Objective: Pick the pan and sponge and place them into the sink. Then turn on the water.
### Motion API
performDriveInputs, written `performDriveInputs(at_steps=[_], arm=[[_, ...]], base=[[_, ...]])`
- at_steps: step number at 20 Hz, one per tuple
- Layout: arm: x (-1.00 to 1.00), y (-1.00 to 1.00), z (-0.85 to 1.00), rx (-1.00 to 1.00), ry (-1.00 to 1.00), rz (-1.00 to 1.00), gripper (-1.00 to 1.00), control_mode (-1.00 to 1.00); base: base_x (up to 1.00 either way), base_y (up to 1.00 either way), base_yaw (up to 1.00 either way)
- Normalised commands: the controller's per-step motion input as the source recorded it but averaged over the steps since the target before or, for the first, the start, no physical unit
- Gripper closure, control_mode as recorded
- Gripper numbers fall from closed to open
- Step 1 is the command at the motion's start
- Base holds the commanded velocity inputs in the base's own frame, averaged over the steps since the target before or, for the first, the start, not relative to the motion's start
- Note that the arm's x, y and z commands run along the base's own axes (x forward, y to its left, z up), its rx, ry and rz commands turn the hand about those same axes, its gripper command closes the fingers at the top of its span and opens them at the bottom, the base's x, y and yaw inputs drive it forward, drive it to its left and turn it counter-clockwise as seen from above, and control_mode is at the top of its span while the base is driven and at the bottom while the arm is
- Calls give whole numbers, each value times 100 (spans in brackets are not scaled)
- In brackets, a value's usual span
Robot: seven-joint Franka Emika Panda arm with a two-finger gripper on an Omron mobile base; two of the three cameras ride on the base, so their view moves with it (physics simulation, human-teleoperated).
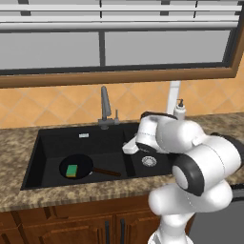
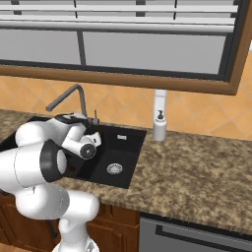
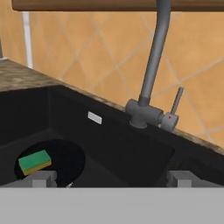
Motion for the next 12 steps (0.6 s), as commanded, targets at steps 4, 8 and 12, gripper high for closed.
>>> performDriveInputs(at_steps=[4, 8, 12], arm=[[3, -2, 18, 5, 0, 0, -100, -100], [23, 0, 33, 5, 0, 0, -100, -100], [36, -4, 28, 12, 0, 0, -100, -100]], base=[[0, 0, 0], [0, 0, 0], [0, 0, 0]])
